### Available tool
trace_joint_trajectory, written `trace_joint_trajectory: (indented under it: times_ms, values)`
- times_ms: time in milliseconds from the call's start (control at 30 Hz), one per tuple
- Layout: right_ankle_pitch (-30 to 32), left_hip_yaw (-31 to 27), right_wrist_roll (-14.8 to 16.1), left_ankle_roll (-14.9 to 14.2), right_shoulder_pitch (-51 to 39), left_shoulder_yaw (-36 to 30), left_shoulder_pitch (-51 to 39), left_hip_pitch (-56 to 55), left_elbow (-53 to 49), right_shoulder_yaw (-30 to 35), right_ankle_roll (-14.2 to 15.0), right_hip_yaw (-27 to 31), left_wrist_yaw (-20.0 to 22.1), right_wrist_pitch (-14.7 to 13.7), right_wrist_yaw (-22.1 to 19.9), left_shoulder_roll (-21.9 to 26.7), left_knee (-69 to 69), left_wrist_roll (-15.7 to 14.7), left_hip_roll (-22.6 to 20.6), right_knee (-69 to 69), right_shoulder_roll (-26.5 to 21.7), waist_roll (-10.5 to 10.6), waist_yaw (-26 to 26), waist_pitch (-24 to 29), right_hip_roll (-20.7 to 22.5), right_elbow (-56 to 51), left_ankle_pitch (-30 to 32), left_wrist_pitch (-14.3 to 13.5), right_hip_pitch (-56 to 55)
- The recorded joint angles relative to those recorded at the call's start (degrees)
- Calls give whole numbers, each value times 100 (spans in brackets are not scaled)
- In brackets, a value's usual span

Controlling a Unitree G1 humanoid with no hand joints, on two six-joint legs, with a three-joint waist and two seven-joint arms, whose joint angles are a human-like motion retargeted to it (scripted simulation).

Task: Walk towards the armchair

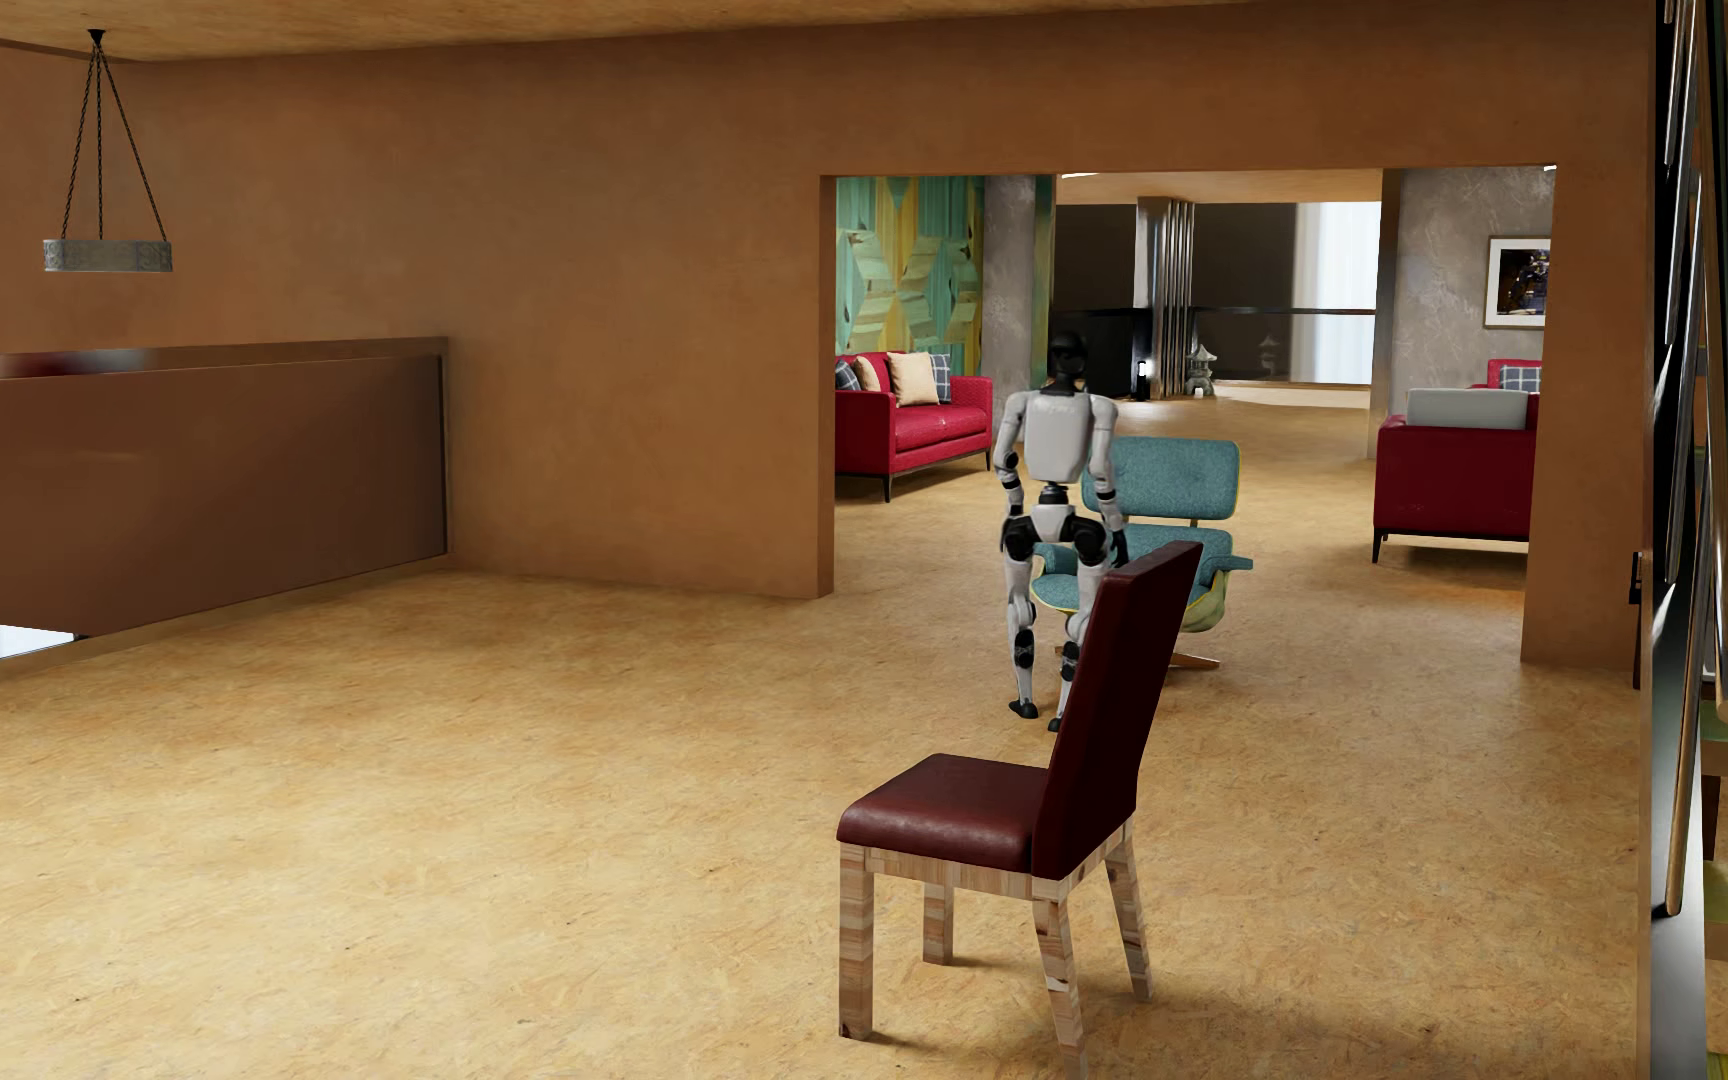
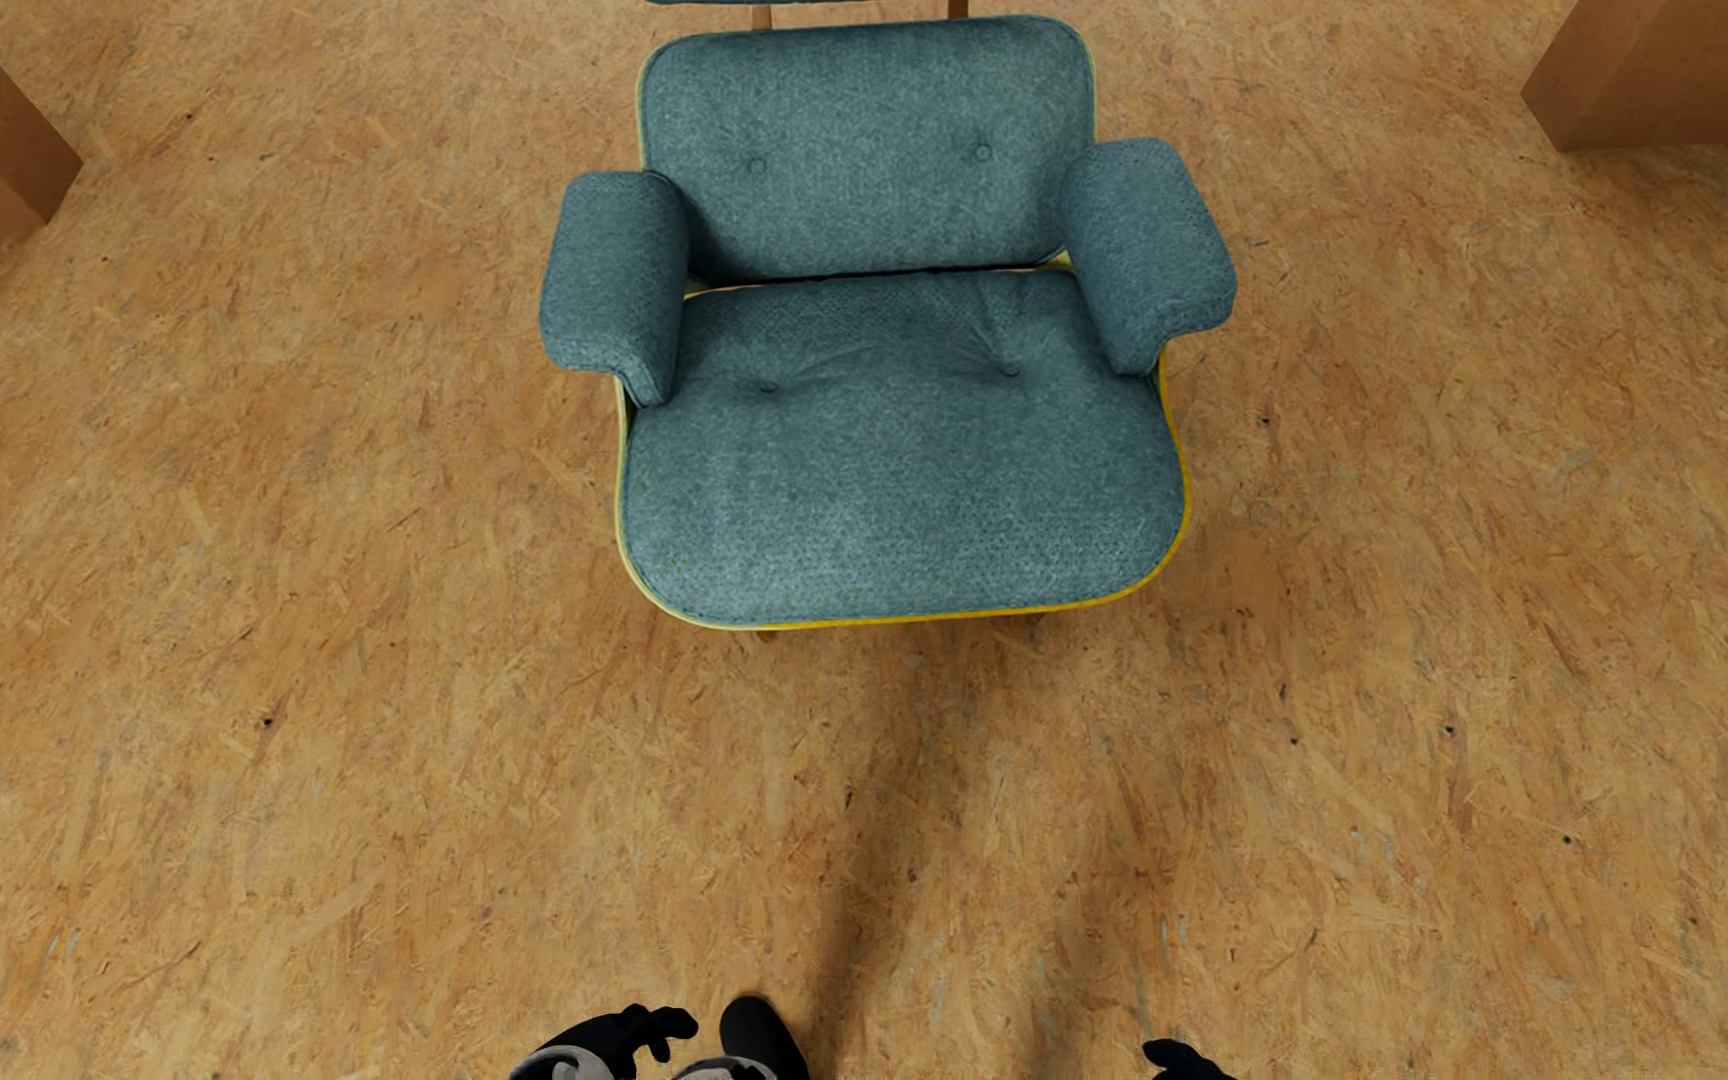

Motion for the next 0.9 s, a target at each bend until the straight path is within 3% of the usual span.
trace_joint_trajectory:
  times_ms: [200,900]
  values:
    - [-49,76,8,25,334,-182,-104,-148,4,78,-6,114,97,-235,-118,94,178,-90,131,145,-103,-32,-13,75,36,-194,-51,-90,-218]
    - [104,229,137,102,411,-34,-503,-747,6,955,207,257,287,-359,-102,218,-154,-188,331,-284,-377,-193,61,361,324,-644,167,-116,-823]
